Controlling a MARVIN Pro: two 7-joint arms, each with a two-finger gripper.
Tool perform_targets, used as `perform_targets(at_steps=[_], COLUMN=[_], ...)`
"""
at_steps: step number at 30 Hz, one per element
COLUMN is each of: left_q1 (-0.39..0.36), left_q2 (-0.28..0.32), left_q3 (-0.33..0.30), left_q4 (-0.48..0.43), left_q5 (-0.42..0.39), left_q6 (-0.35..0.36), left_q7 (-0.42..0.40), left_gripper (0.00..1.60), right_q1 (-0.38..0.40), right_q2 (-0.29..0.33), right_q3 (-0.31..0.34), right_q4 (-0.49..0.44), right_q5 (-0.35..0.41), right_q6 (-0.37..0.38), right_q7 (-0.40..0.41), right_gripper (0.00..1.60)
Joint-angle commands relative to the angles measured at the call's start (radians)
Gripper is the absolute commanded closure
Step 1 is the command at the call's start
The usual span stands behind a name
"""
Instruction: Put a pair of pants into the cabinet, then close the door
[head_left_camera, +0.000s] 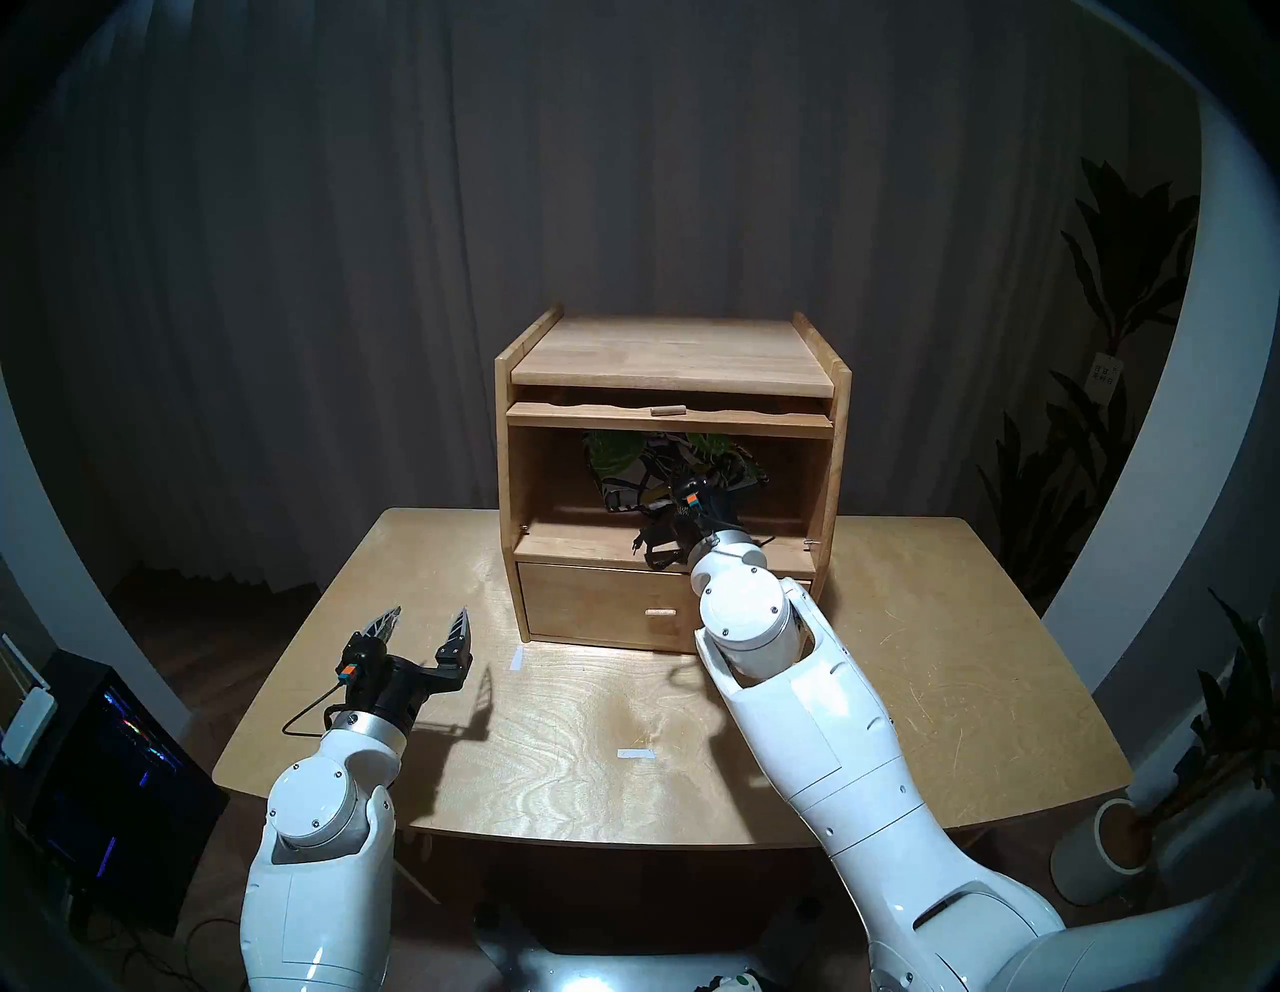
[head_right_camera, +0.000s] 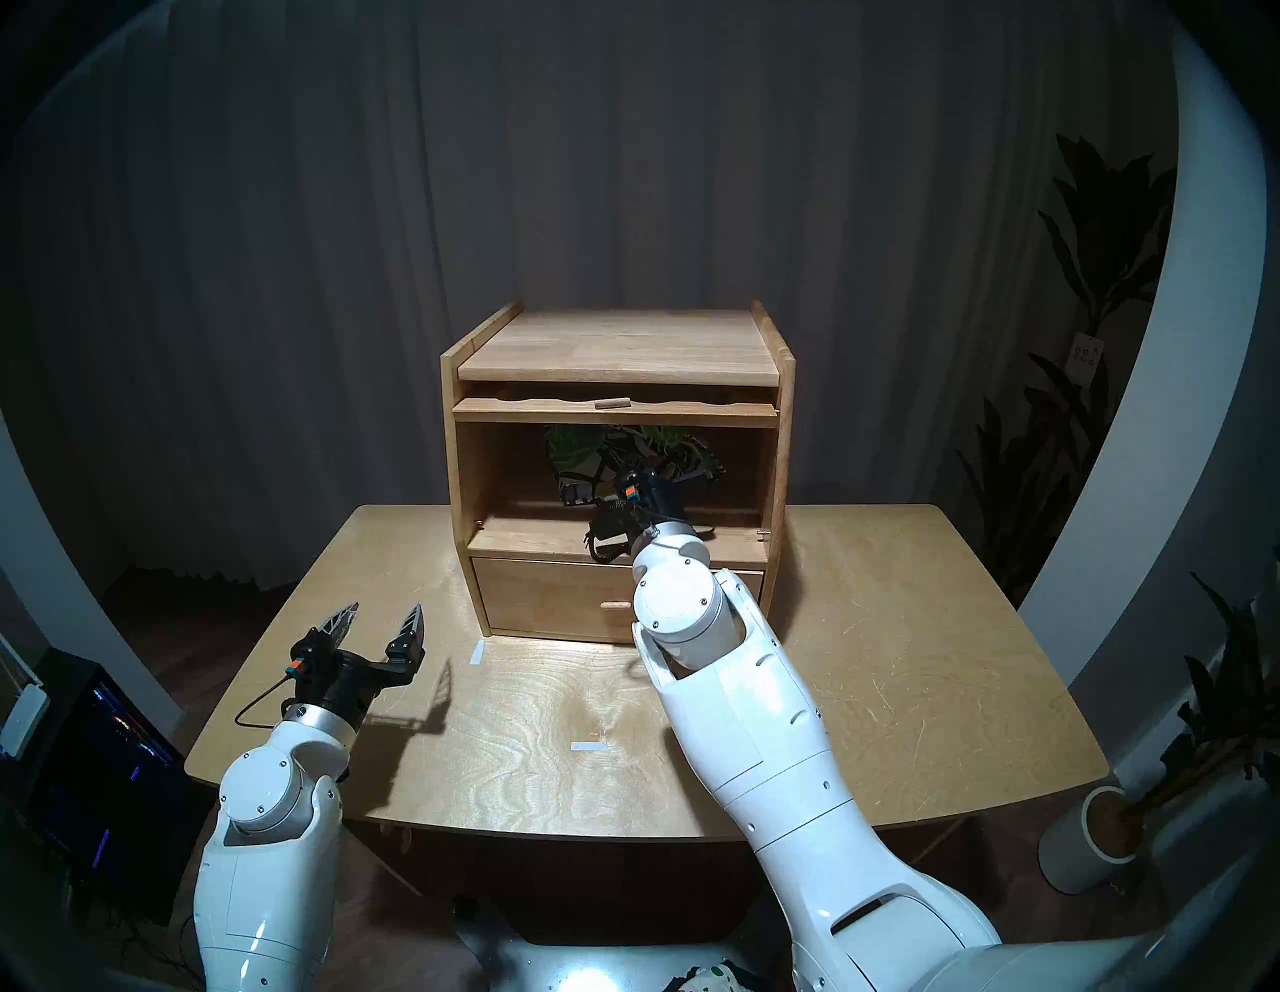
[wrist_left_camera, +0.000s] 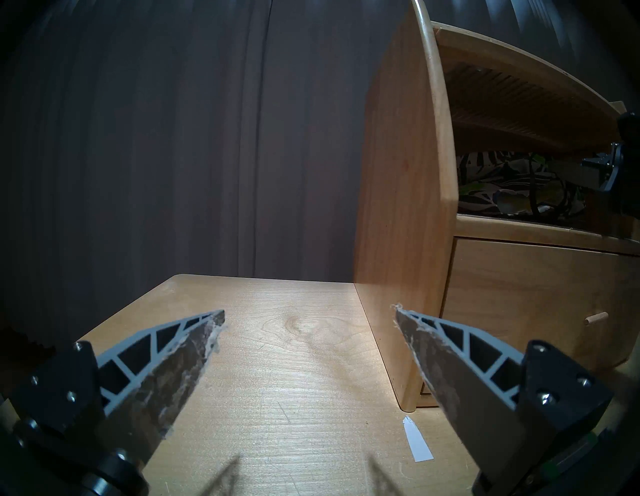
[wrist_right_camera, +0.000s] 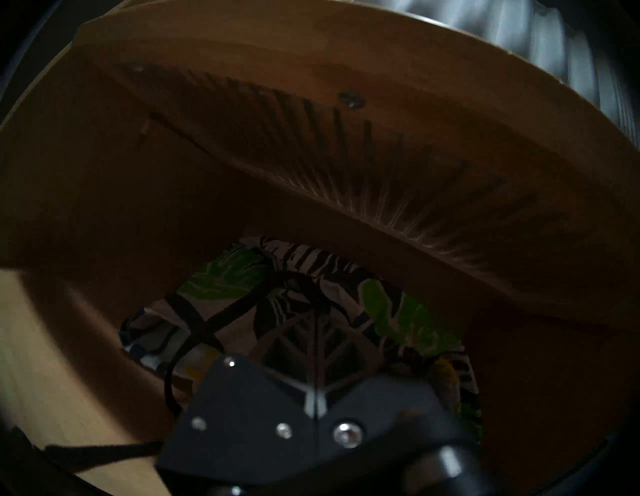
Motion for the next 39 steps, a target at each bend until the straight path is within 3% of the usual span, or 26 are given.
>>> perform_targets(at_steps=[1,4,6,22,23,24,26,39], left_q1=[-0.010,-0.010,-0.009,-0.011,-0.011,-0.010,-0.010,-0.012], left_q2=[0.002,0.002,0.002,0.001,0.001,0.001,0.001,0.000], left_q3=[0.001,0.000,0.000,0.000,0.000,-0.001,-0.001,-0.001], left_q4=[-0.023,-0.024,-0.025,-0.022,-0.023,-0.023,-0.023,-0.018], left_q5=[-0.002,-0.002,-0.002,-0.001,-0.001,-0.001,-0.001,0.001], left_q6=[-0.003,-0.002,-0.002,-0.004,-0.003,-0.003,-0.003,-0.005], left_q7=[-0.003,-0.003,-0.004,-0.004,-0.004,-0.004,-0.004,-0.004], left_gripper=[0.00,0.00,0.00,0.00,0.00,0.00,0.00,0.00], right_q1=[-0.048,-0.069,-0.050,0.117,0.122,0.104,0.051,-0.134], right_q2=[-0.011,-0.002,-0.021,-0.070,-0.070,-0.069,-0.060,0.002], right_q3=[0.039,0.055,0.073,0.081,0.074,0.068,0.051,-0.029], right_q4=[-0.121,-0.164,-0.129,0.030,0.037,0.014,-0.055,-0.207], right_q5=[0.069,0.074,0.084,0.079,0.082,0.089,0.091,0.111], right_q6=[0.083,0.142,0.160,0.093,0.091,0.092,0.091,0.093], right_q7=[0.044,0.048,0.033,-0.005,-0.010,0.004,0.019,0.087], right_gripper=[1.60,1.60,1.60,1.60,0.75,0.00,0.00,0.00])
